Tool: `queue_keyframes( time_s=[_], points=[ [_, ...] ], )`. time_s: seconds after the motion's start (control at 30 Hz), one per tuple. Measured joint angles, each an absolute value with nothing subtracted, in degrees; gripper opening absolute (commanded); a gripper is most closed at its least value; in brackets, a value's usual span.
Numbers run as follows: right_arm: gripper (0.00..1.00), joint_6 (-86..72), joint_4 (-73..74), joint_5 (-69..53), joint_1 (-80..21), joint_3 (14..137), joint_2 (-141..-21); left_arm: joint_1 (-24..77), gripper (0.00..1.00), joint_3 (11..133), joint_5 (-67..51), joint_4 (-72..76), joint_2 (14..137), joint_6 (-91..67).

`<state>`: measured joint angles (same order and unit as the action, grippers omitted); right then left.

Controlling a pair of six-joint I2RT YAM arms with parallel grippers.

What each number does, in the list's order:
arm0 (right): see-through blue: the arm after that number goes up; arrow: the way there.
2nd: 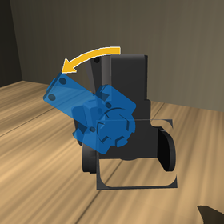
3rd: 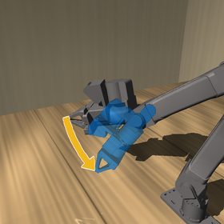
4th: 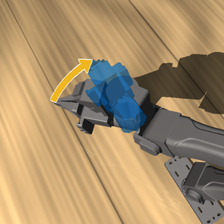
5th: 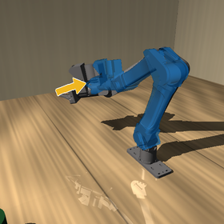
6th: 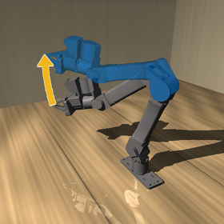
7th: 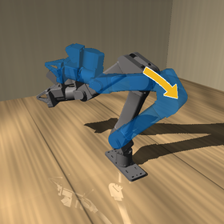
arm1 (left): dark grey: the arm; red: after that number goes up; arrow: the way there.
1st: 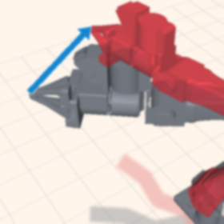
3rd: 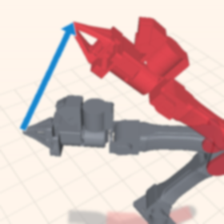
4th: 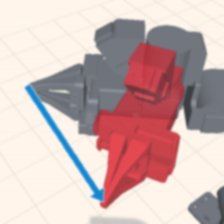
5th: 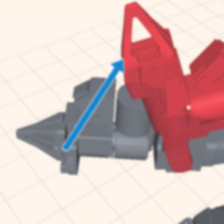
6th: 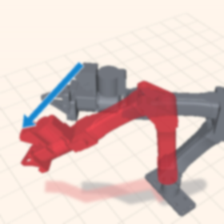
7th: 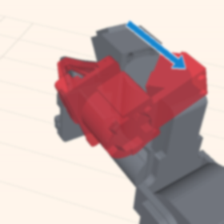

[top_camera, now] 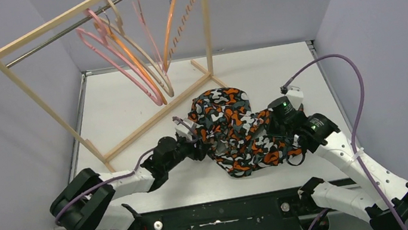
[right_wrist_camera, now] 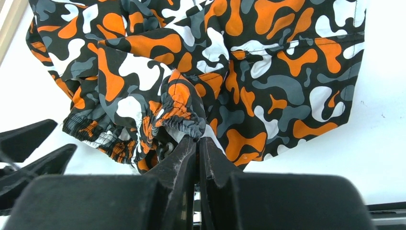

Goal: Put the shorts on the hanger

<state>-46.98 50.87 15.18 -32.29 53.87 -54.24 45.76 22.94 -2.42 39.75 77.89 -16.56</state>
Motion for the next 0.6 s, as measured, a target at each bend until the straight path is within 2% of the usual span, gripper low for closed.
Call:
queue_keyframes(
  time_s=[0.37,0.4,0.47,0.5,0.53,0.6],
  points=[
    [0.00,-46.30,50.54,14.04,-32.21,53.65,-53.89,46.19,0.46,21.96,-2.22,54.39,91.74,-10.72],
    [0.00,-46.28,50.52,14.04,-32.21,53.47,-53.74,46.19,0.38,22.00,-2.20,55.07,92.25,-10.46],
    [0.00,-46.28,50.52,14.02,-32.21,53.17,-53.36,46.19,0.14,22.00,-2.15,56.40,92.47,-10.00],
    [0.00,-46.26,50.39,14.02,-32.21,52.97,-53.15,46.19,0.06,22.02,-2.00,57.12,92.42,-9.76],
    [0.00,-46.22,50.30,14.02,-32.21,52.77,-52.95,46.26,0.00,22.02,-1.85,57.56,92.20,-9.50],
    [0.00,-46.02,50.17,14.02,-32.21,52.56,-52.64,46.46,0.00,22.00,-1.69,57.54,90.72,-8.71]
  ],
)
